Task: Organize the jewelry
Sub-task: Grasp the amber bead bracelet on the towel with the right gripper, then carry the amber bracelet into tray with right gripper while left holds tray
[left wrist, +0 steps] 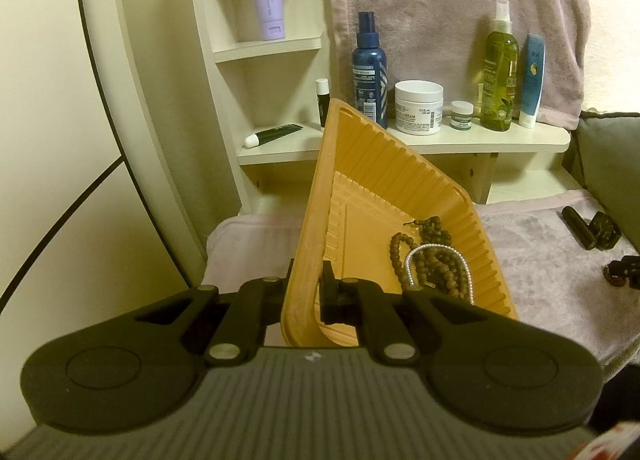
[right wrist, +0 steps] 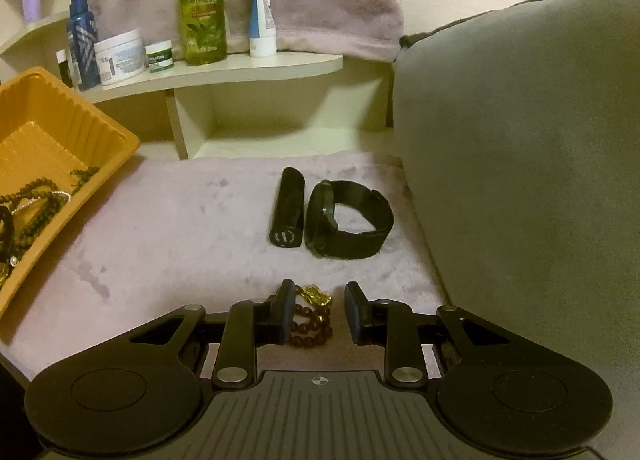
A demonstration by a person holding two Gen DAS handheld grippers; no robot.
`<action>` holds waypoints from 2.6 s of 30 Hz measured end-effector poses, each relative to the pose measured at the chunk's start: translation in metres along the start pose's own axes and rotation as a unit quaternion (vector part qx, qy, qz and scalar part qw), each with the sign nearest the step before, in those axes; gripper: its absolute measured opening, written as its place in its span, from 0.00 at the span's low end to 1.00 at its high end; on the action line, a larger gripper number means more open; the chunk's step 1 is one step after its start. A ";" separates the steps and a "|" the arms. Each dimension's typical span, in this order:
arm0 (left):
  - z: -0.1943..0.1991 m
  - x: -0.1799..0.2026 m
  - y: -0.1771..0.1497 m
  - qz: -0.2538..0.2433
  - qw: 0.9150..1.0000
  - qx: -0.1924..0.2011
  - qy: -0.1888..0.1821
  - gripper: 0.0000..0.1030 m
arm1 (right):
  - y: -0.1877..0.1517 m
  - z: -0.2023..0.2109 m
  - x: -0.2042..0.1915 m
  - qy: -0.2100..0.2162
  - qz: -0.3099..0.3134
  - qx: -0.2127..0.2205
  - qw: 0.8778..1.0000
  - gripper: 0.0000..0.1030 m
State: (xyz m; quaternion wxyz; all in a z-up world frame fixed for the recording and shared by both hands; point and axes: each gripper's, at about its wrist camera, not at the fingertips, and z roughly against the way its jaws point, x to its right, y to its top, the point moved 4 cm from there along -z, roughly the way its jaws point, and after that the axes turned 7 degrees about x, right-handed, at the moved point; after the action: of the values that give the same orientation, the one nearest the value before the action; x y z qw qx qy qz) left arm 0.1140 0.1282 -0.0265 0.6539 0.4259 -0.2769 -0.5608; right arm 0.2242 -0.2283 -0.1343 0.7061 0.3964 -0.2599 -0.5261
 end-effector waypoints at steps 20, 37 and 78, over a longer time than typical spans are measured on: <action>0.000 -0.001 -0.001 0.001 1.000 0.000 -0.001 0.06 | 0.062 0.046 -0.055 0.081 0.032 0.089 0.992 0.07; 0.001 -0.001 -0.001 0.005 1.000 0.000 -0.003 0.06 | 0.106 0.028 -0.166 0.220 0.056 0.099 0.969 0.07; 0.003 0.001 0.002 0.005 1.000 0.003 -0.004 0.07 | 0.022 0.033 -0.027 0.028 -0.052 0.025 0.998 0.14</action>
State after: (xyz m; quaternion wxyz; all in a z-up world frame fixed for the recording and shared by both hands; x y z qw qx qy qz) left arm 0.1127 0.1262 -0.0236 0.6545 0.4243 -0.2834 -0.5580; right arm 0.2019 -0.2096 -0.0969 0.6747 0.4412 -0.2324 -0.5442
